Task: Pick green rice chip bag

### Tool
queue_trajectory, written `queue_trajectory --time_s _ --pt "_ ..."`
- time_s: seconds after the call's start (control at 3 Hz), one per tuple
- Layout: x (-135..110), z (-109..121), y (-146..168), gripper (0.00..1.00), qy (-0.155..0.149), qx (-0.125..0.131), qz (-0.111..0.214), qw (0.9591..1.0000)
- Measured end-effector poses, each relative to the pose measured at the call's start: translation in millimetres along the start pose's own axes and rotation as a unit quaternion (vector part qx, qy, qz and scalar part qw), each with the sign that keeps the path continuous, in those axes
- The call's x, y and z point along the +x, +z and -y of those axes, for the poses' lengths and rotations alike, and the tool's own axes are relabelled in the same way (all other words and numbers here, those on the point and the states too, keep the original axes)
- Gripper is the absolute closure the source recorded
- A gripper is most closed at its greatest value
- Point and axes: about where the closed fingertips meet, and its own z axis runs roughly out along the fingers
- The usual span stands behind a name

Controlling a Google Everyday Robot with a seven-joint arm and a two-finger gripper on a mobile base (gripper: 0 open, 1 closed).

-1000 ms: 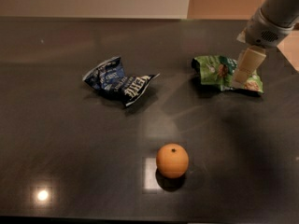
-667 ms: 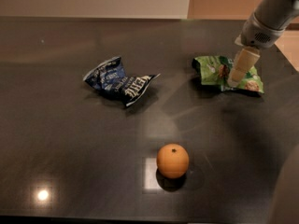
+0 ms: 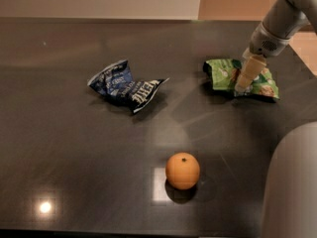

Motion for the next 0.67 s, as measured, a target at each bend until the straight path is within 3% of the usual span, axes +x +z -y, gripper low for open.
queue_trajectory --time_s 0.67 --pt "-7.7 -1.4 3.6 0.53 0.007 -0.012 0.02 0.9997"
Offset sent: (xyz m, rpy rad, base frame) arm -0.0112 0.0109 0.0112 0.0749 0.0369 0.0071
